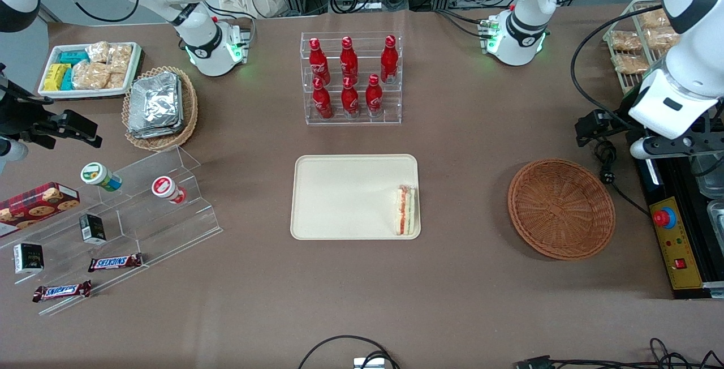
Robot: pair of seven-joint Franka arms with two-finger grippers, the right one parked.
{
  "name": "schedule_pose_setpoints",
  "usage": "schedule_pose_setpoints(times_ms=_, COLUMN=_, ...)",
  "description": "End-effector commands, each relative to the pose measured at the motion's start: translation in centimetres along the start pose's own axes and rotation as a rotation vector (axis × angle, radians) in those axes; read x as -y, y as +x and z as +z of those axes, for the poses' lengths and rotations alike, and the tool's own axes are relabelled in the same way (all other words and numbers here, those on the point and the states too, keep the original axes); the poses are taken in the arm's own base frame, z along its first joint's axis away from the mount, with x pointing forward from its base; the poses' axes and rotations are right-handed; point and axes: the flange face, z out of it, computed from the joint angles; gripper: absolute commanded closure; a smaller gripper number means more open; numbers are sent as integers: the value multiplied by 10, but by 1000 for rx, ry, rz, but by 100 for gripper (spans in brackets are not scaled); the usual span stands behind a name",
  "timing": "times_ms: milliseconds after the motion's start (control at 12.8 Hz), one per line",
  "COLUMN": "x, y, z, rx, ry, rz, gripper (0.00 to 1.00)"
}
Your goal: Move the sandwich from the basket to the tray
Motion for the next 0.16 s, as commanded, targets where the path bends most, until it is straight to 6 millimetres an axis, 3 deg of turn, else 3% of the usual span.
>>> schedule_pose_setpoints(times_ms=0, x=1, y=-4, z=-3, rx=-1, ry=-16, rz=15, gripper=0)
schedule_pose_setpoints(times_ms=78, x=1, y=-3, z=-5, rx=-4, ry=-15, rz=15, gripper=0)
